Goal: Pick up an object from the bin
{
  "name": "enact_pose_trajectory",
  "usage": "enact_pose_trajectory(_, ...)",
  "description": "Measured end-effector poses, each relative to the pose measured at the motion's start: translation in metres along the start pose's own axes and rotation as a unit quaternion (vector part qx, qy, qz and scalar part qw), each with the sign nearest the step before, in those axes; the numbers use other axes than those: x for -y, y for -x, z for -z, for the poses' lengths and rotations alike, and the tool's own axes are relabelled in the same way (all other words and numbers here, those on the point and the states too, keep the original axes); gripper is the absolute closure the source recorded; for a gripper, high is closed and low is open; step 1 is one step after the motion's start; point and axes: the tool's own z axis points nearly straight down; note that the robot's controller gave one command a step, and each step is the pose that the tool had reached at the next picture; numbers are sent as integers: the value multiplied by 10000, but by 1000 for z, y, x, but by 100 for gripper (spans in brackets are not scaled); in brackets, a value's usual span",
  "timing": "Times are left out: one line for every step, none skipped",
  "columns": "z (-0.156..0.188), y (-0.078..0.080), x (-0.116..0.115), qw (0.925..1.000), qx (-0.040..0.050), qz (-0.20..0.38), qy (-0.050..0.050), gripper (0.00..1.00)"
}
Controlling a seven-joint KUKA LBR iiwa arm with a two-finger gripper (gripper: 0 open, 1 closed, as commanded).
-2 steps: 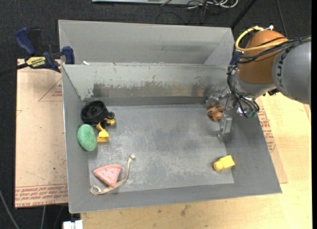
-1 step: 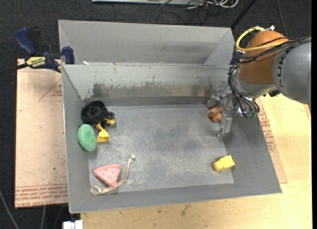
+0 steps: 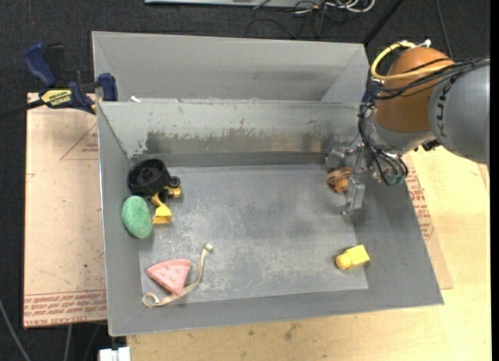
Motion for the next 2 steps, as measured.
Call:
enact_pose_trajectory(-2, 1, 2, 9999, 3, -108, 6, 0)
enact_pose_trajectory(0, 1, -1, 10000, 14, -12, 1, 100)
